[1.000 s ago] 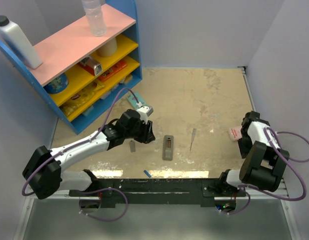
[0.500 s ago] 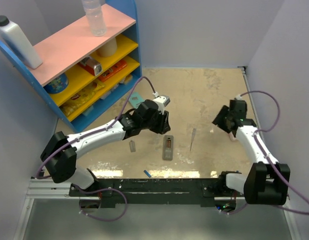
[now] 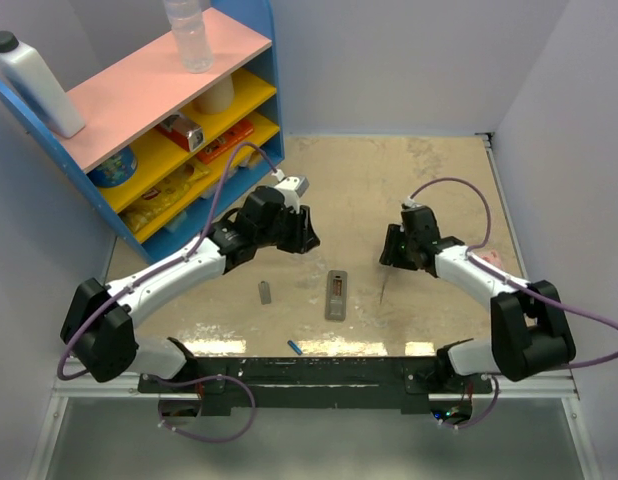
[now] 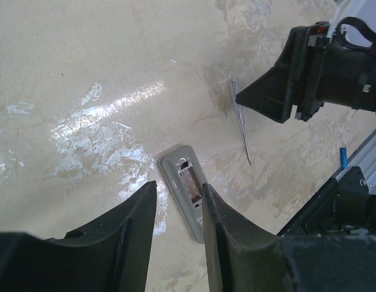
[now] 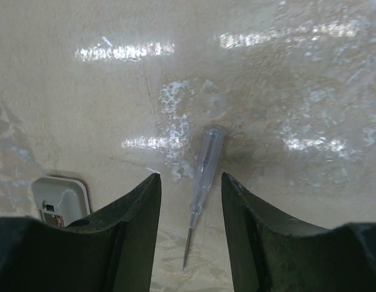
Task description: Unload the batteries from the remote control
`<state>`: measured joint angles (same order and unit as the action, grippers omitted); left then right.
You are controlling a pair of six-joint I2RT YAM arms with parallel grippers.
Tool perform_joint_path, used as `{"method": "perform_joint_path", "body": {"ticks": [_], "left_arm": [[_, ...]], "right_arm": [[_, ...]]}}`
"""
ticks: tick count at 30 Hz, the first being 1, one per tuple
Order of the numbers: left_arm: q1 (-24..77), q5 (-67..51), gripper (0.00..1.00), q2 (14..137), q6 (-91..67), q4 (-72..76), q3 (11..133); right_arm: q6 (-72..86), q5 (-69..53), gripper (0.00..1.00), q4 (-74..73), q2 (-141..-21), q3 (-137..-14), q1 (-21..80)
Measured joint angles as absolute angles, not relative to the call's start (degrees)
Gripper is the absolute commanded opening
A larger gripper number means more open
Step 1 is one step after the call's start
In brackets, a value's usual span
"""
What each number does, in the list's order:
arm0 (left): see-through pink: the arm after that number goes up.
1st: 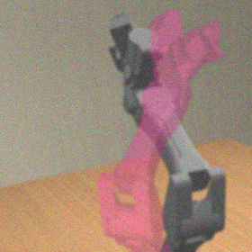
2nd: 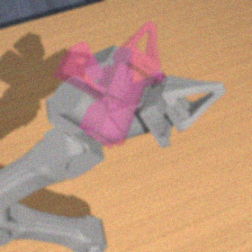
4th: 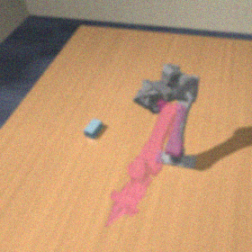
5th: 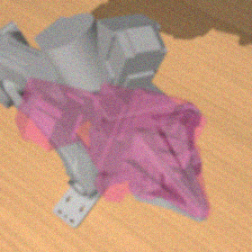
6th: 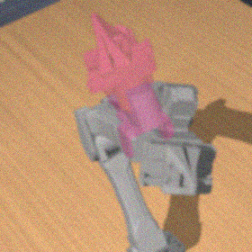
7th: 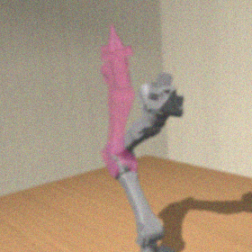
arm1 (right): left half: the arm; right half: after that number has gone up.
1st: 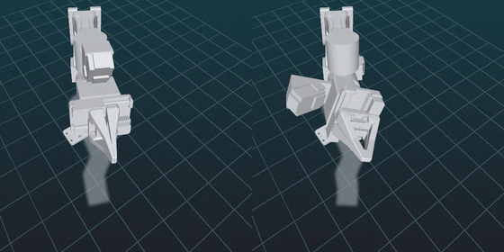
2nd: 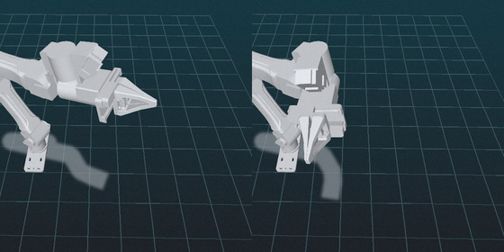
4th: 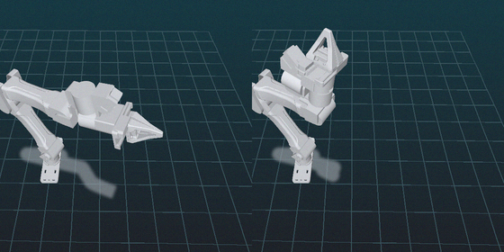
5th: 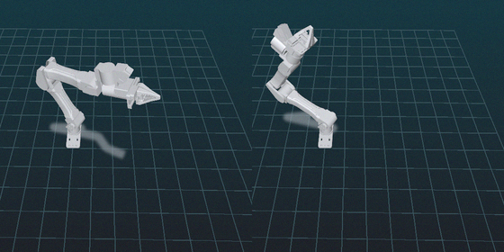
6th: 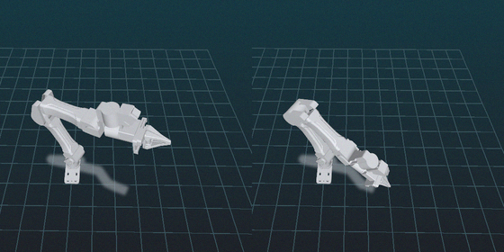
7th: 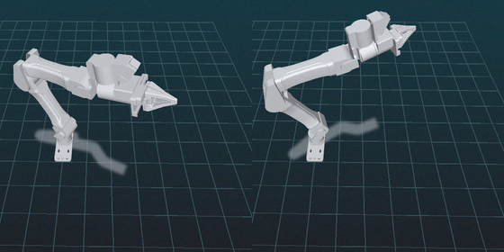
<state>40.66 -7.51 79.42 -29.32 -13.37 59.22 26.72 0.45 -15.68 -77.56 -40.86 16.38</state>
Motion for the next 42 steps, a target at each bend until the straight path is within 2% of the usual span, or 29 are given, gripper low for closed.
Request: {"method": "perform_joint_path", "body": {"ticks": [11,14,19,22,26,31,36,42], "left_arm": [[39.8,-8.8,0.41,78.8,-29.3,-14.7,57.2],[39.5,-8.9,0.41,78.8,-29.3,-14.7,57.2],[39.2,-9.7,0.41,78.5,-29.1,-14.7,57.2],[38.9,-10.4,0.41,78.3,-28.9,-14.7,57.2],[38.6,-11.7,0.43,78.3,-28.6,-14.7,57.0],[38.6,-15.2,0.57,78.3,-27.9,-14.6,56.4],[38.6,-20.2,0.58,79.2,-28.5,-13.0,56.4],[38.6,-25.9,0.58,83.1,-31.2,-9.4,56.4]], "right_arm": [[28.3,8.7,0.41,-15.7,-81.8,-40.7,23.9],[29.0,9.6,0.35,-15.6,-83.7,-40.7,25.0],[29.1,11.0,0.09,-15.0,-84.8,-41.2,26.0],[28.3,10.9,0.02,-14.7,-84.6,-41.2,26.5],[26.4,8.9,0.01,-14.5,-82.5,-40.6,28.3],[23.7,3.1,0.0,-11.5,-72.5,-37.9,30.4],[20.9,-2.3,0.0,-8.0,-64.3,-35.8,31.4],[19.2,-7.1,0.0,-5.3,-59.9,-34.4,33.4]]}}
